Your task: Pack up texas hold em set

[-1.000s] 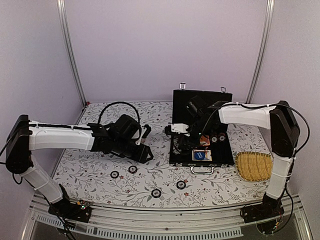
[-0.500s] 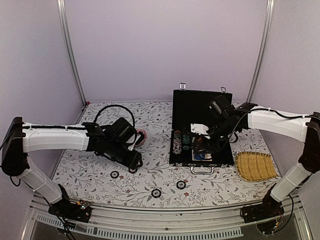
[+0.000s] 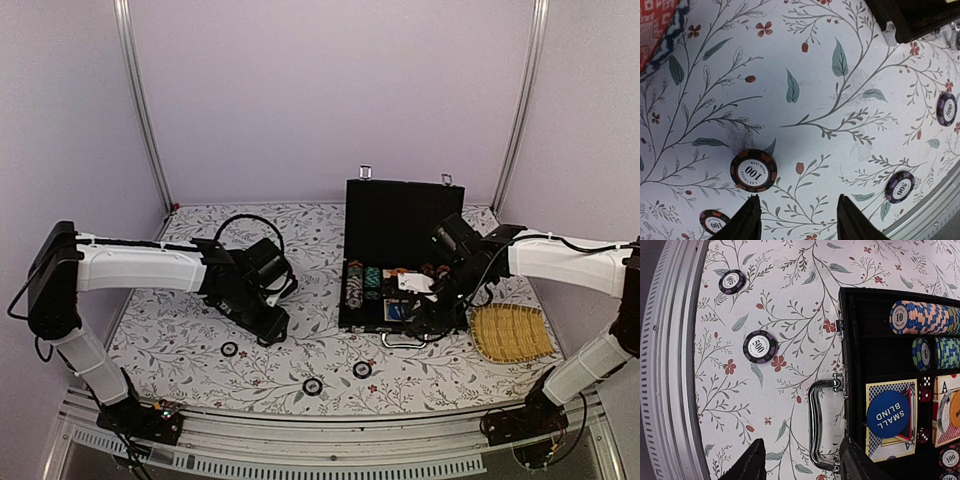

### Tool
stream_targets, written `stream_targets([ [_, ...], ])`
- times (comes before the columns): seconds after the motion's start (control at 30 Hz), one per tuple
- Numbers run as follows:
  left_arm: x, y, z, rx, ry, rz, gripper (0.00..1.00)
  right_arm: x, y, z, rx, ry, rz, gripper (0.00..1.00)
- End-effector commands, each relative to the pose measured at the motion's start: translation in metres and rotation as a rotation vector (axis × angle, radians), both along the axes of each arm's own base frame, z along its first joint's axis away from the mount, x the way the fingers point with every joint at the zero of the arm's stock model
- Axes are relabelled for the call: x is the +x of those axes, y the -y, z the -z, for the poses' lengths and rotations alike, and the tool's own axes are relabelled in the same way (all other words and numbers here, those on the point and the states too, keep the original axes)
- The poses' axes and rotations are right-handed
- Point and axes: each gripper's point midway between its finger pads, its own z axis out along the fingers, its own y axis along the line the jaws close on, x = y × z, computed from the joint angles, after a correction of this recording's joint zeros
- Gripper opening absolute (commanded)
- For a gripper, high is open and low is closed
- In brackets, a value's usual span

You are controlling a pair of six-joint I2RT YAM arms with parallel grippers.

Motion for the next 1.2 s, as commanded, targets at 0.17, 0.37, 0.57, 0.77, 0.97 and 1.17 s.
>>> stream_targets([
  [0.17, -0.008, -0.004, 0.013, 0.047, -0.060, 0.026, 0.53, -0.026, -0.025, 0.019, -0.051, -0.008, -0.124, 0.52],
  [0.37, -0.011, -0.022, 0.021, 0.068, -0.058, -0.013, 0.53, -0.035, -0.052, 0.039, -0.128, 0.033, -0.224, 0.53],
  [0.57, -0.011, -0.040, 0.017, 0.037, -0.042, -0.078, 0.53, -0.042, -0.075, 0.054, -0.168, 0.046, -0.280, 0.56],
  [0.77, -0.011, -0.048, 0.017, 0.033, -0.036, -0.095, 0.53, -0.045, -0.091, 0.071, -0.211, 0.040, -0.314, 0.57],
  [0.97, -0.008, -0.047, 0.013, 0.024, -0.027, -0.095, 0.53, -0.048, -0.087, 0.093, -0.267, 0.013, -0.322, 0.58],
  [1.17, -0.007, -0.046, 0.015, 0.020, -0.027, -0.095, 0.53, -0.053, -0.087, 0.098, -0.279, 0.002, -0.340, 0.57],
])
